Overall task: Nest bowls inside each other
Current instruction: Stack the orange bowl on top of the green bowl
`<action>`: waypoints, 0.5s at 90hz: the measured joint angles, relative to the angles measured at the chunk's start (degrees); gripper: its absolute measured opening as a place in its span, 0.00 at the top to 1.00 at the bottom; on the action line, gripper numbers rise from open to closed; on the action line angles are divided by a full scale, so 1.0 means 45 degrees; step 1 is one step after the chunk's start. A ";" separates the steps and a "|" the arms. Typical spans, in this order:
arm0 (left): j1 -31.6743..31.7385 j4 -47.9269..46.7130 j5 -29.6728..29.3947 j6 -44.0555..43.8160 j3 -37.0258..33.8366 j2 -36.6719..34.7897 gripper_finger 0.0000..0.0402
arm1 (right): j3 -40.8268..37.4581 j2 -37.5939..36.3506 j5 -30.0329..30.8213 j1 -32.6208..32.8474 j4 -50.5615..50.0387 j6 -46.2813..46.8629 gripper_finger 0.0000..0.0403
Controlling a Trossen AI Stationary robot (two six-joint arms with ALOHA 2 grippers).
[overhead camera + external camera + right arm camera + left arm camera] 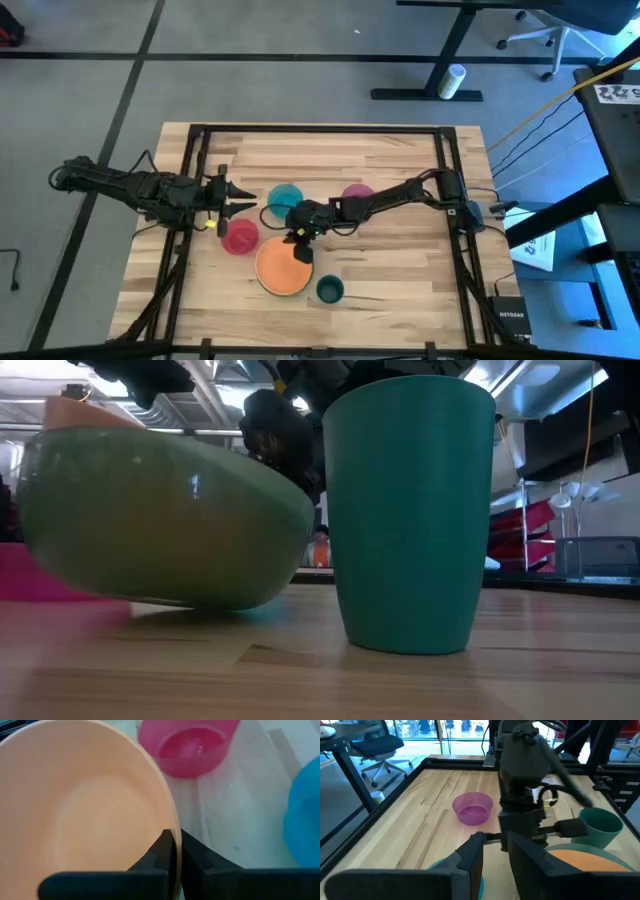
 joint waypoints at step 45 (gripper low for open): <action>0.0000 -0.0240 0.0004 -0.0406 0.0000 0.0000 0.82 | -0.0034 -0.1846 0.0776 -0.0958 -0.5131 -0.1363 1.00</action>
